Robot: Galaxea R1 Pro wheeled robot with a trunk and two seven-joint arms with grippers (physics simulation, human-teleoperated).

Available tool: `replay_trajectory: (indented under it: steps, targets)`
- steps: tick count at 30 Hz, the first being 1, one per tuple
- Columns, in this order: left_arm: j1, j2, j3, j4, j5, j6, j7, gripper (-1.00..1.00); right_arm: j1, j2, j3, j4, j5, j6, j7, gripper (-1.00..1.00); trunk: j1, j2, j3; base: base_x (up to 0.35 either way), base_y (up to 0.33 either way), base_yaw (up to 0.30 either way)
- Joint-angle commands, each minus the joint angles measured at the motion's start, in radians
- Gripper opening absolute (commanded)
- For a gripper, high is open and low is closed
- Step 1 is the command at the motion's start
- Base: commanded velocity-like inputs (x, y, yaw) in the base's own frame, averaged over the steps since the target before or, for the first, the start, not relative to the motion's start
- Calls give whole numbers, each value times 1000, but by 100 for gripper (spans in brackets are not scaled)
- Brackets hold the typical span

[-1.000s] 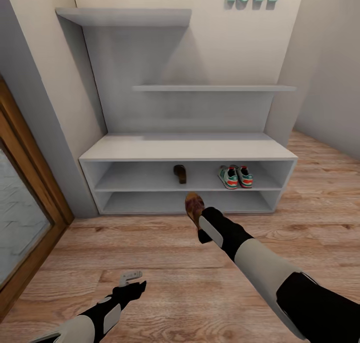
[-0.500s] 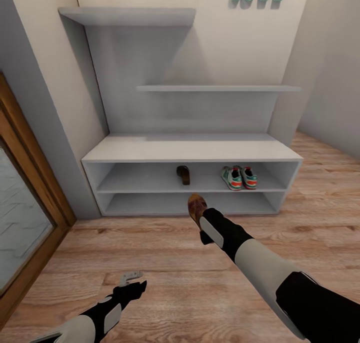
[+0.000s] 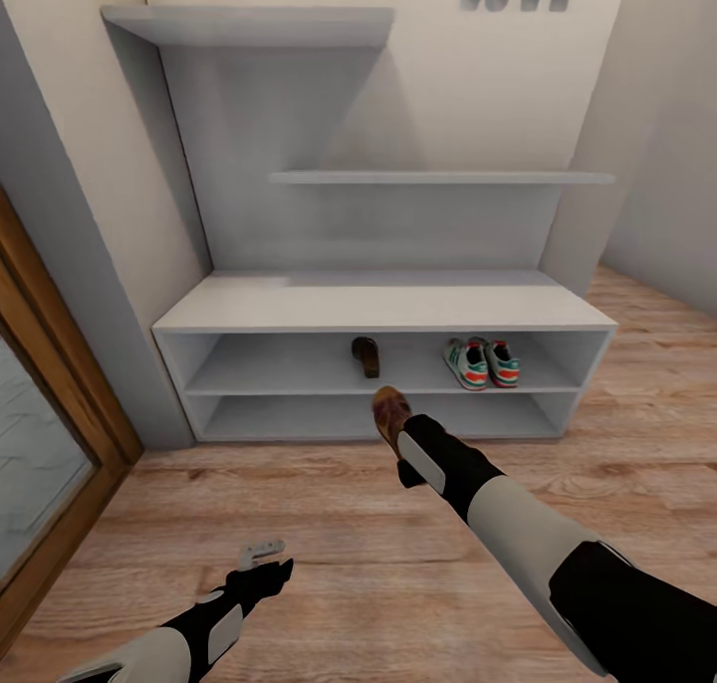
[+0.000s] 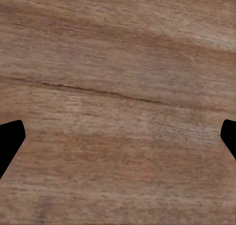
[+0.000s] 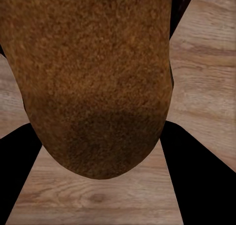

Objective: Pick up the two gym shoes and the two sandals from the corridor floor and place them onto the hallstand (shoe rack) in the corridor, making sure they are on the rack and not on the floor. Arrange them so the two gym shoes are next to each other and the two sandals are next to each other.

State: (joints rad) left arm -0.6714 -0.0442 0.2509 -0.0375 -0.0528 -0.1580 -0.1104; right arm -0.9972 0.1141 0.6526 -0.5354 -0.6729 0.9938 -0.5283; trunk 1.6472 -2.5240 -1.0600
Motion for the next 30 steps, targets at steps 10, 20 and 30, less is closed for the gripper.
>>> replay_trajectory:
  steps: [10, 20, 30]
  targets:
    - [0, 0, 8, 1, -6, -2, -3, 100, 1, -2, 5, 1, -11, 0, 45, -100, 0, 0, -1, 43, 170, 0]
    - [0, 0, 8, 1, -6, -2, -3, 100, 4, -3, 3, 3, -11, -2, 65, -100, 0, 0, -1, 67, 71, 0]
    - [0, 0, 9, 1, -6, -2, -3, 100, 6, -5, 1, 5, -10, -5, 67, -100, 0, 0, -1, 4, 129, 0]
